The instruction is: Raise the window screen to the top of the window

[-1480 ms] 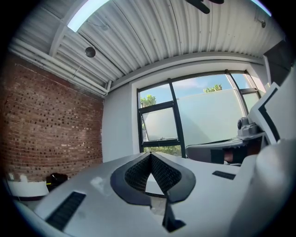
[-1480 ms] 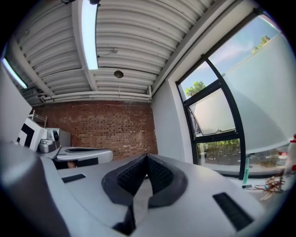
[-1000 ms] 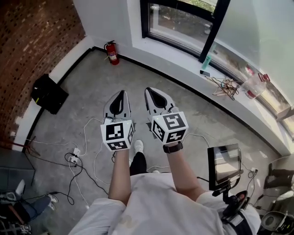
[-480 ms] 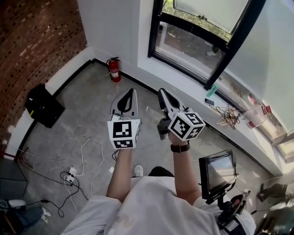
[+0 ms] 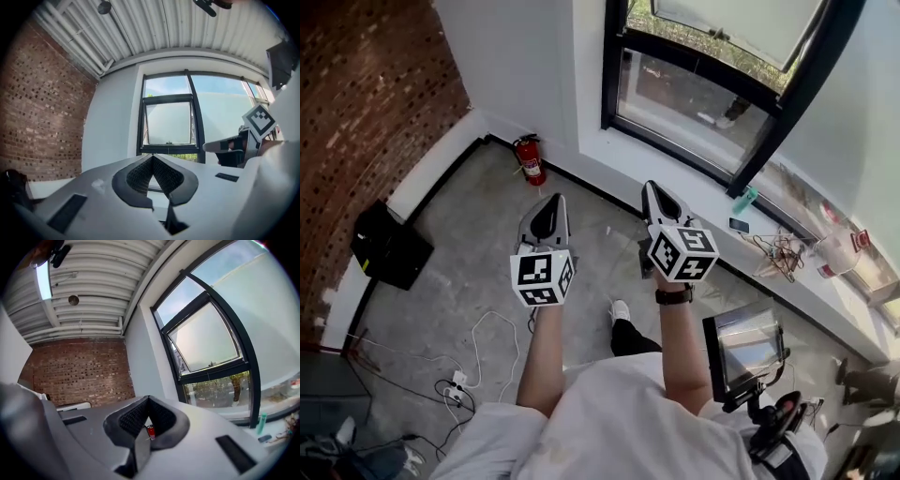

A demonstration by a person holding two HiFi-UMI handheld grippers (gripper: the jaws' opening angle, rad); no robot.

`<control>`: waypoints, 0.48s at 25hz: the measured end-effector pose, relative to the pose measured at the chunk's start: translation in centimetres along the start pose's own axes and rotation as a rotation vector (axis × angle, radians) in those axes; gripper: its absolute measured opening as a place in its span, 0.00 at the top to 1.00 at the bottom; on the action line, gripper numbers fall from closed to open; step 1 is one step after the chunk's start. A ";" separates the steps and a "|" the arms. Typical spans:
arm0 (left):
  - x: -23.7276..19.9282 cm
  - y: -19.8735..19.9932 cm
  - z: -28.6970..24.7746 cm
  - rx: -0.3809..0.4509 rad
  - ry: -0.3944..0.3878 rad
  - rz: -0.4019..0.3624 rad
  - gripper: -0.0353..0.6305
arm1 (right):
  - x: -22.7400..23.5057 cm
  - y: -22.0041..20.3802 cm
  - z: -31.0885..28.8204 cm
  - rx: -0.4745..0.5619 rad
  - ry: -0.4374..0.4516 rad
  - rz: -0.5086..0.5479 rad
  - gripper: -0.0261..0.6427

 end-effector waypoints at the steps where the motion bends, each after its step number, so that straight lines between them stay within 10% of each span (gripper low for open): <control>1: -0.2 -0.2 -2.2 -0.006 -0.006 -0.016 0.96 | 1.1 0.8 -1.4 0.004 -0.003 0.024 0.96; 7: 2.1 1.2 -14.8 -0.014 -0.070 -0.054 0.96 | 6.3 7.7 -8.3 0.049 -0.073 0.366 0.96; 12: 2.6 0.3 -21.5 -0.026 -0.126 -0.047 0.96 | 8.8 7.0 -13.5 0.011 -0.056 0.336 0.96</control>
Point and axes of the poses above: the fingertips, and each gripper's own axes: z backward along the fingers, x to its right, y out of its top, the point moved 5 cm from there along z, backward along the fingers, and after that the axes turned 10 degrees about -z, right-handed, at the moved point
